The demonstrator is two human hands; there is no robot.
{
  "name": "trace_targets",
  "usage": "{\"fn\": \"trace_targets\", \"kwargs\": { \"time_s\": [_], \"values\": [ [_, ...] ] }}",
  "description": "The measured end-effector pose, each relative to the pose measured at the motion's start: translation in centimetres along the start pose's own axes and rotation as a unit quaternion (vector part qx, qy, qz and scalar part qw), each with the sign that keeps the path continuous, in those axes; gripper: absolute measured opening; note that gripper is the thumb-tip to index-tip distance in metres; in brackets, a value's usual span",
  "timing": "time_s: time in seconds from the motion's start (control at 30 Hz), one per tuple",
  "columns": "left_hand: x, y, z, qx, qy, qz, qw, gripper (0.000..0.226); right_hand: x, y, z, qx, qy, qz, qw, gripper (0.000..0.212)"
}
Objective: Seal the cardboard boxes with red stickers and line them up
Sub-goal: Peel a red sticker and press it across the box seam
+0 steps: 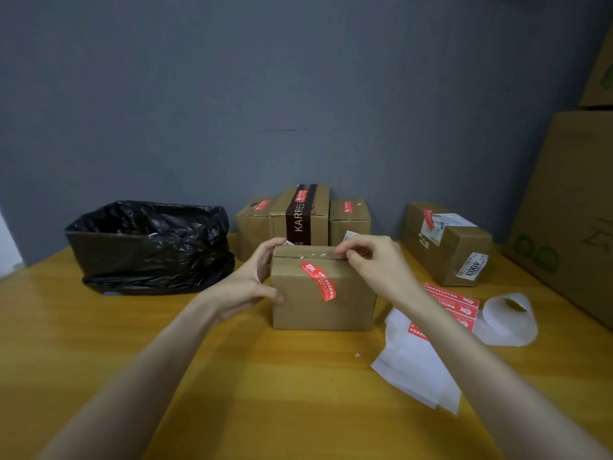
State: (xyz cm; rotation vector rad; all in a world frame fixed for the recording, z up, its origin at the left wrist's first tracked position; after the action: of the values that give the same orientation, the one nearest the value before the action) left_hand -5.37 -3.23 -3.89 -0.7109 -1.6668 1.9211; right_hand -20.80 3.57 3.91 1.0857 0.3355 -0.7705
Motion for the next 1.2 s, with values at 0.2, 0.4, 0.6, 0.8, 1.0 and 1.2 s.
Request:
{"fn": "trace_targets", "kwargs": {
  "time_s": [0.2, 0.4, 0.6, 0.8, 1.0, 1.2],
  "values": [
    [-0.9, 0.0, 1.3, -0.012, -0.035, -0.043, 0.998, 0.103, 2.6, 1.6, 1.2, -0.068, 0.093, -0.120, 0.986, 0.016],
    [-1.7, -0.6, 3.6, -0.048, -0.151, 0.008, 0.987, 0.026, 4.4, 2.4, 2.5, -0.088, 0.141, -0.106, 0.980, 0.016],
    [-2.2, 0.1, 3.7, -0.071, -0.169, -0.025, 0.983, 0.021, 5.2, 1.7, 2.7, -0.062, 0.201, -0.028, 0.977, 0.020],
    [-2.2, -0.3, 4.0, -0.062, -0.157, 0.000, 0.986, 0.019, 5.9, 1.4, 2.9, -0.060, 0.205, -0.006, 0.977, 0.018],
    [-2.1, 0.0, 4.0, -0.065, -0.150, -0.008, 0.987, 0.018, 5.8, 1.2, 3.0, -0.052, 0.188, 0.018, 0.981, 0.009],
    [-1.9, -0.2, 4.1, -0.058, -0.139, -0.010, 0.988, 0.018, 5.7, 1.5, 3.0, -0.071, 0.146, -0.045, 0.986, 0.010]
  ]
}}
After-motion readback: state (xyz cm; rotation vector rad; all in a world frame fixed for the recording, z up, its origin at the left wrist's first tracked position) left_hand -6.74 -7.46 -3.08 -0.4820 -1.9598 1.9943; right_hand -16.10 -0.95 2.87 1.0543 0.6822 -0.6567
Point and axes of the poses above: each hand's wrist, its own z-axis towards the middle knuckle, its own x-axis out of the palm, y = z × x, the point moved 10 cm from there along z, towards the middle knuckle
